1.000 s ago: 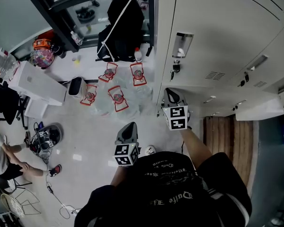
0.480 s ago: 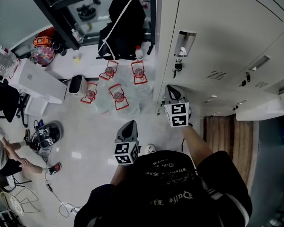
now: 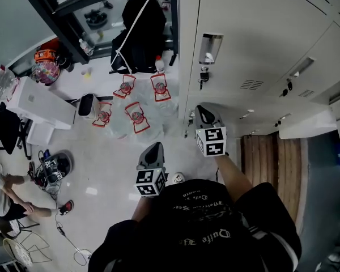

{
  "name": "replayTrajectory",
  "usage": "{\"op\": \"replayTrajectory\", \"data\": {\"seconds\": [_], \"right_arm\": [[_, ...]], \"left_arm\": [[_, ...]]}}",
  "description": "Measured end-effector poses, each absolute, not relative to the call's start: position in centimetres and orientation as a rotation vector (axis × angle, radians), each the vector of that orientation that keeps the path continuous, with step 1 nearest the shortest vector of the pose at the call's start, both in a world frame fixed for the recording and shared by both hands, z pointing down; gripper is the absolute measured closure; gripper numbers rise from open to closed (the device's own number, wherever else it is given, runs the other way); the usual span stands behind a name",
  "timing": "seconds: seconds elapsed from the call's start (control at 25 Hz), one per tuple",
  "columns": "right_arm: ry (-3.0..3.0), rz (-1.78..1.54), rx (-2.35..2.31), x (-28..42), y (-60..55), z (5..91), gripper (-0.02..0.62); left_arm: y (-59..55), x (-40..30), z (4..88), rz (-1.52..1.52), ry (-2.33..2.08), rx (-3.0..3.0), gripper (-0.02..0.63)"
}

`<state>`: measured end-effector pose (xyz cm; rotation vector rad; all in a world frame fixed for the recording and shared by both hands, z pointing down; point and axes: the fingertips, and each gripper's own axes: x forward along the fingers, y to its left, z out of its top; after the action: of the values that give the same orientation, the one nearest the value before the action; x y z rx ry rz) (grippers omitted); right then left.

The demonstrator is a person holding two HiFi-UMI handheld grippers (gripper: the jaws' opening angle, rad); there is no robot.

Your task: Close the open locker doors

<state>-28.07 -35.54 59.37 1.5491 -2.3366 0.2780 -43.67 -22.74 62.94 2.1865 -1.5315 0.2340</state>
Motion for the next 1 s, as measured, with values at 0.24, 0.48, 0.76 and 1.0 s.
{"op": "replayTrajectory", "data": {"seconds": [0.24,0.48,0.76,1.0], "right_arm": [[-2.331,0.275,1.652,-25.6,-33.1,57.5,0.589],[-2.299,0.234,1.766,-22.2,-30.0,55.4,0.589],[-2.226,0.178,1.896,-17.2,-26.2,53.1,0.589],[-2.136,0.160,1.978,-12.7,-21.9,52.9,0.589]], "left_arm": [[-23.2,-41.3,61.8,0.227,-1.465,2.272,0.600],[-23.4,-38.4,60.2,0.216,-1.395,2.344,0.600],[-23.4,-34.1,57.8,0.168,-1.314,2.432,0.600],[-22.5,-29.7,56.8,0.172,-1.227,2.509,0.600]]}}
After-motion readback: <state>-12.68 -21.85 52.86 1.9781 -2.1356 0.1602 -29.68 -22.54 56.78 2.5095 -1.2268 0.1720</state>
